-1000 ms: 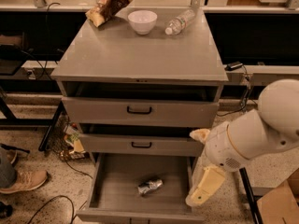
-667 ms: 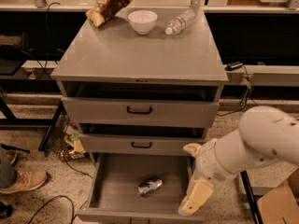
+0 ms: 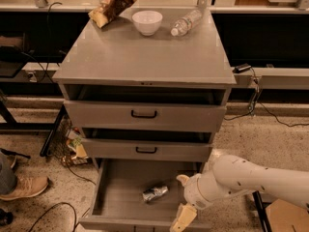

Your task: Pick redbull can from bottom drawer and place on counter

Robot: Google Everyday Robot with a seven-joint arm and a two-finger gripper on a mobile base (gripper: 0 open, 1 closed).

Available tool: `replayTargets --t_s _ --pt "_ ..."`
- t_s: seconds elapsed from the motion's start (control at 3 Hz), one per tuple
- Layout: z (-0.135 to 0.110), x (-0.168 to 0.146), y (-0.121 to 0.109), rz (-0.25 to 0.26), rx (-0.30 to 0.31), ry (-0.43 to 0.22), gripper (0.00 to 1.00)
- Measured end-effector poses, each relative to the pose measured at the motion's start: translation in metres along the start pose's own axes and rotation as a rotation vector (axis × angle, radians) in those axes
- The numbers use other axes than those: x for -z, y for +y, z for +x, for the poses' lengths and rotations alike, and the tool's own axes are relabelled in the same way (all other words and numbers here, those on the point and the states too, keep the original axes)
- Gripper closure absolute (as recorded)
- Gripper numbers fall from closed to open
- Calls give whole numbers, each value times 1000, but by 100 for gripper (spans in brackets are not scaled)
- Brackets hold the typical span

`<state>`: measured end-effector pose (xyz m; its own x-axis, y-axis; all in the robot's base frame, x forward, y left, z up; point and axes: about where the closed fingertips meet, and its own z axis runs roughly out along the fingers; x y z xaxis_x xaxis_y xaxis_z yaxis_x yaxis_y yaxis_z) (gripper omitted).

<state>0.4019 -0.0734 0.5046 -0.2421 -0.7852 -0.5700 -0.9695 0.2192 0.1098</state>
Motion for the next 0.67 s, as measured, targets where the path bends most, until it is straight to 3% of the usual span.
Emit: replayTargets --t_s 0.67 --pt "2 -10 -7 -5 25 0 0"
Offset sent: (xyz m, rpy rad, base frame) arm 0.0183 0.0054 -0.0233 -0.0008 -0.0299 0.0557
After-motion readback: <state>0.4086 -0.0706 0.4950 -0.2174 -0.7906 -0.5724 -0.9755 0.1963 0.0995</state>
